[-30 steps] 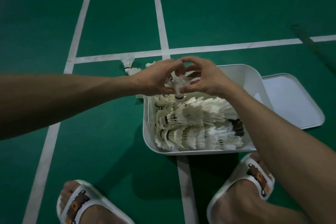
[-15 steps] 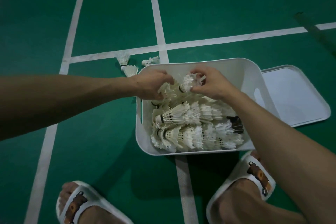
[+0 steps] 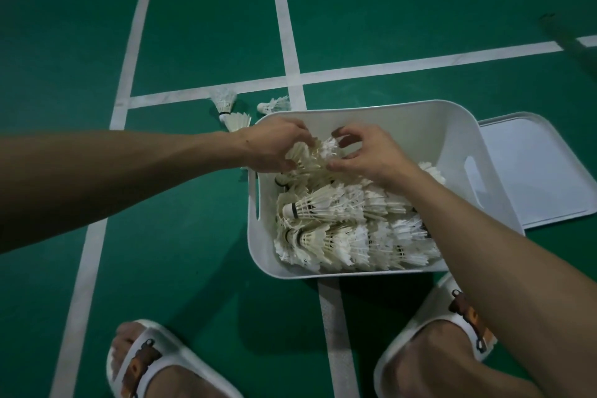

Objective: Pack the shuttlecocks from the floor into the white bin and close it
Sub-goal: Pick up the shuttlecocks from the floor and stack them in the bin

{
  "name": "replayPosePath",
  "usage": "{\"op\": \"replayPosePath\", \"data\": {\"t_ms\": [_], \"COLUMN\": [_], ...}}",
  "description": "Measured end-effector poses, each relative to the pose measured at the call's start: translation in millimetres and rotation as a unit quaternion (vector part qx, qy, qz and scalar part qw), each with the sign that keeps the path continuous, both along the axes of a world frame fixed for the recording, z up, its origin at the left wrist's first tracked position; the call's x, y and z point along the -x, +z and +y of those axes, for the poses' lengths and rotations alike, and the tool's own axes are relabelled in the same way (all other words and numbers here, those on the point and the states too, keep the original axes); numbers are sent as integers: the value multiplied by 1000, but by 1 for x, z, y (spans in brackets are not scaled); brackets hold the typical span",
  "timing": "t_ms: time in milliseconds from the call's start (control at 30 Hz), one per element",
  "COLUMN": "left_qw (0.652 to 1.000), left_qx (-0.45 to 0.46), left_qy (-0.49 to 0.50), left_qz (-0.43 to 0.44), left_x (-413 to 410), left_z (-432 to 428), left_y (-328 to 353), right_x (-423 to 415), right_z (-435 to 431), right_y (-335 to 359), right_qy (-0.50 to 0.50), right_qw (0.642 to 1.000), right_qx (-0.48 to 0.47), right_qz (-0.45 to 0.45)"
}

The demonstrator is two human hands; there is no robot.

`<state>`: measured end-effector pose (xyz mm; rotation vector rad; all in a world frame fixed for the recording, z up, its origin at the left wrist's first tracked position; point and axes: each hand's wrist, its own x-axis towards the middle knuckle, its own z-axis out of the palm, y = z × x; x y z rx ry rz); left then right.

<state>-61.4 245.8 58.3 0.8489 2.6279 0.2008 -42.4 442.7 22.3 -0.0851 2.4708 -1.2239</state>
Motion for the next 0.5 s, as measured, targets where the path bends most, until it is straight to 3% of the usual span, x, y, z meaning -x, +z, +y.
{"op": "replayPosePath", "data": {"t_ms": [500], "left_qw": [999], "left_qx": [12], "left_qy": [-9], "left_qz": [-45], "left_x": [4], "left_z": [-7], "left_y": [5], "right_x": [4], "right_z": [-6], "right_y": [5], "right_qy": [28], "right_qw": [997], "right_qx": [-74], "right_qz": [12]}}
